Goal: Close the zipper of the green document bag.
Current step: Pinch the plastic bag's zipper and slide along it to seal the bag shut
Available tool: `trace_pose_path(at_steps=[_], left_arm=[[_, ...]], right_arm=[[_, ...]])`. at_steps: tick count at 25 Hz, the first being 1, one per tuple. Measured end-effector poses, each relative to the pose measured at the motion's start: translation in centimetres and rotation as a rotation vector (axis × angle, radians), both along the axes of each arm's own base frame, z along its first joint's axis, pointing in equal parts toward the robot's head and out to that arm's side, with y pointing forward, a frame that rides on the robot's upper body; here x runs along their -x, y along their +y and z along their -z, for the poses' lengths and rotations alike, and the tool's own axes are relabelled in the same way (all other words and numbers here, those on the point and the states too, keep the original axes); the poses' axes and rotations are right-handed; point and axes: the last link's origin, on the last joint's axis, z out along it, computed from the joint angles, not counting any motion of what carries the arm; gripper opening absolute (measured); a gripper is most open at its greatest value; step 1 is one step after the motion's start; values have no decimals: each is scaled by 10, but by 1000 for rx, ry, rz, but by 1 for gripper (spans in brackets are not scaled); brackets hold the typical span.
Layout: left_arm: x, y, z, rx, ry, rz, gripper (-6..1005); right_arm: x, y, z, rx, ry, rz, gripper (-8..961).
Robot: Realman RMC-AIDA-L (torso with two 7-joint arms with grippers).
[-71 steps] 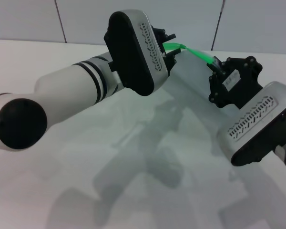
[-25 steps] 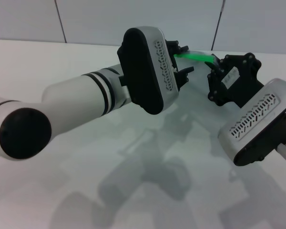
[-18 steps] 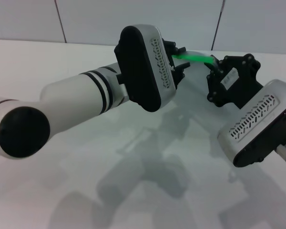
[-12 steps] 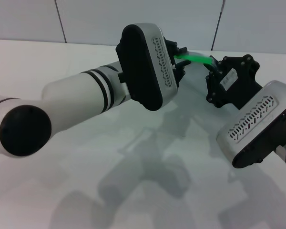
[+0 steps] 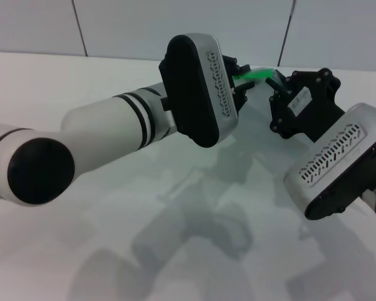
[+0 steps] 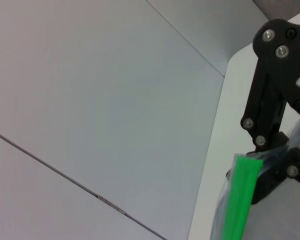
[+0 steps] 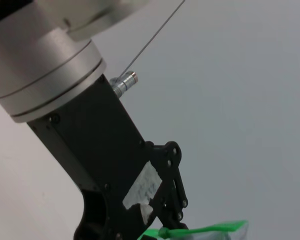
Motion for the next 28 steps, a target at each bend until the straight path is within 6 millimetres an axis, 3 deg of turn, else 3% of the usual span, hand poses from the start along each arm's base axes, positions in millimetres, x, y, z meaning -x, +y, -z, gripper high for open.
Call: trace_pose_path(at_steps=[13, 16, 28], left_arm=[[4, 3, -3, -29, -12, -9, 221], [5, 4, -3, -33, -11, -13, 119], [5, 4, -3, -38, -19, -14, 90]], right_arm=[[6, -3, -5, -10, 20, -9, 107], [7, -4, -6, -11, 23, -11, 108], [6, -4, -6, -13, 13, -13, 114]])
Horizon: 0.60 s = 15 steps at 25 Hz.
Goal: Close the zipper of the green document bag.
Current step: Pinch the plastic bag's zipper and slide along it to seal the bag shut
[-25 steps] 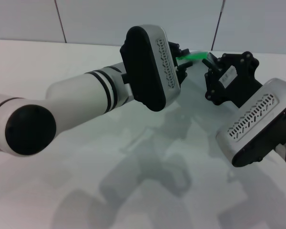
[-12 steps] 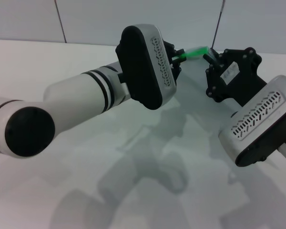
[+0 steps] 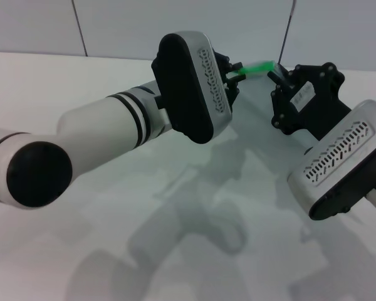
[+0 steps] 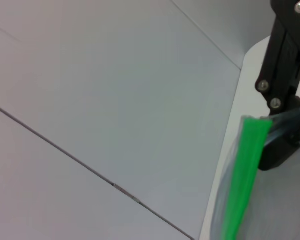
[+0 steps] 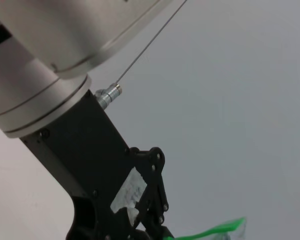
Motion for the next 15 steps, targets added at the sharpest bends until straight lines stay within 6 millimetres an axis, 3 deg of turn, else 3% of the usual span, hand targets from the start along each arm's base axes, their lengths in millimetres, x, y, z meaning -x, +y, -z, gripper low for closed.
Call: trace_pose_path(at_steps=[5, 15], left_arm=[[1, -2, 1, 1, -6, -4, 195], [2, -4, 2, 1, -7, -5, 264]], right_arm=[[-2, 0, 1, 4, -3, 5, 116], [-4, 0, 2, 6, -5, 8, 120]])
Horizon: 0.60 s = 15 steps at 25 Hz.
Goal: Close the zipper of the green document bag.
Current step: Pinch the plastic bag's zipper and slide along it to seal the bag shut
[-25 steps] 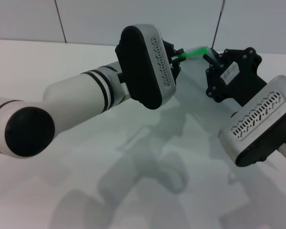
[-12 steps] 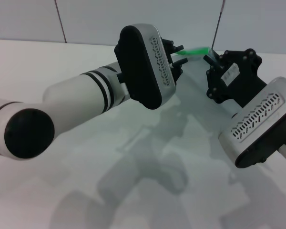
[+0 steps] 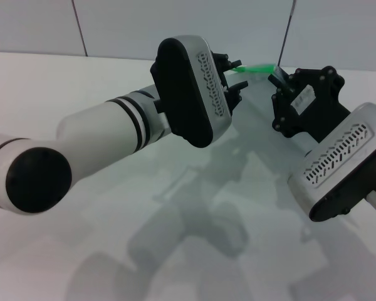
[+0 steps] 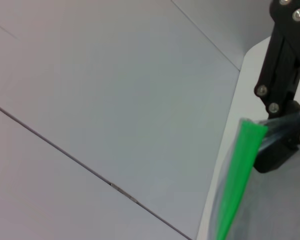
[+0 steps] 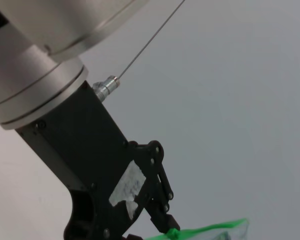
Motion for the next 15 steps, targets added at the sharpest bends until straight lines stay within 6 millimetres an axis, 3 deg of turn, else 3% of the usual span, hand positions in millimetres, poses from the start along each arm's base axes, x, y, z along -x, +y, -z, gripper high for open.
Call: trace_pose_path(at_steps=[3, 15], left_arm=[[-1, 0, -1, -11, -4, 6, 323], [-4, -1, -7, -50, -21, 24, 323]], right_arm=[[0, 0, 0, 1, 0, -1, 122], [2, 1, 0, 0, -4, -8, 127]])
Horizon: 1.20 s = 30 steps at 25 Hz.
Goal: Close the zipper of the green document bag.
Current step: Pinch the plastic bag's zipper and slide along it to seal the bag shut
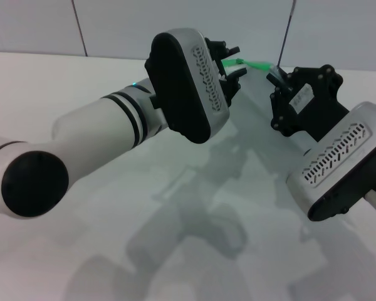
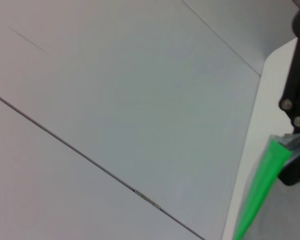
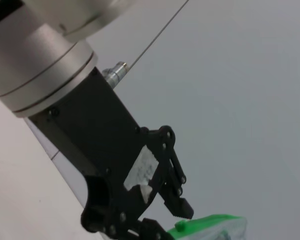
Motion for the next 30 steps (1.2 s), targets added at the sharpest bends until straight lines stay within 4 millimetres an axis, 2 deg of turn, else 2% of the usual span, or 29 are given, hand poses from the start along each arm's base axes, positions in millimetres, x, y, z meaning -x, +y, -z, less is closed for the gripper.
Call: trace_pose_path(at_steps=[23, 28, 30], left_arm=[[-9, 7, 5, 14, 28, 33, 315], [-9, 7, 5, 10, 23, 30, 287], [-9, 7, 5, 10, 22, 30, 242]], right_arm=[[5, -1, -1, -3, 3, -13, 137], [5, -1, -1, -3, 3, -13, 140], [5, -1, 0, 0, 3, -15, 140]])
